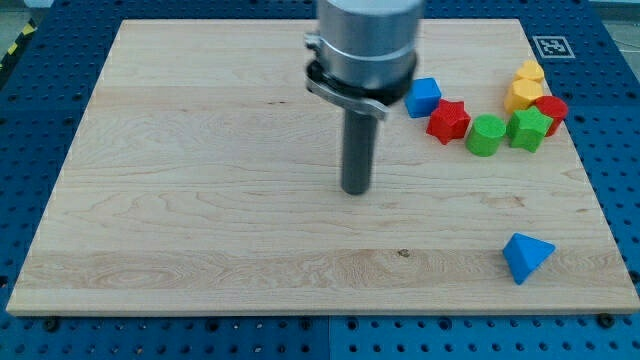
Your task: Place your arm at the bottom right corner of the board
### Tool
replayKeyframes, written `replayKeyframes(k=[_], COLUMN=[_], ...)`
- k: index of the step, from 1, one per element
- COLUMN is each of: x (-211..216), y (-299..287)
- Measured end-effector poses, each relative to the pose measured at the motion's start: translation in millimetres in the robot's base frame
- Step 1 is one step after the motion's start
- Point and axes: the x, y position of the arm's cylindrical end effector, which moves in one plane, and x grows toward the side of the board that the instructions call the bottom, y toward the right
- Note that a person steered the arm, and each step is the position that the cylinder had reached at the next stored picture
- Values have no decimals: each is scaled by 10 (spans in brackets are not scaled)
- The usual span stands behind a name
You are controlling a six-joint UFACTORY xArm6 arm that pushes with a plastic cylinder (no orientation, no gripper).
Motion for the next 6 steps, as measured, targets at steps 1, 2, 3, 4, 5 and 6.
replayKeyframes(k=[1,2,3,4,5,6], x=[-117,-243,64,632,1124,1167], y=[759,1649,2404,2743,2618,2123])
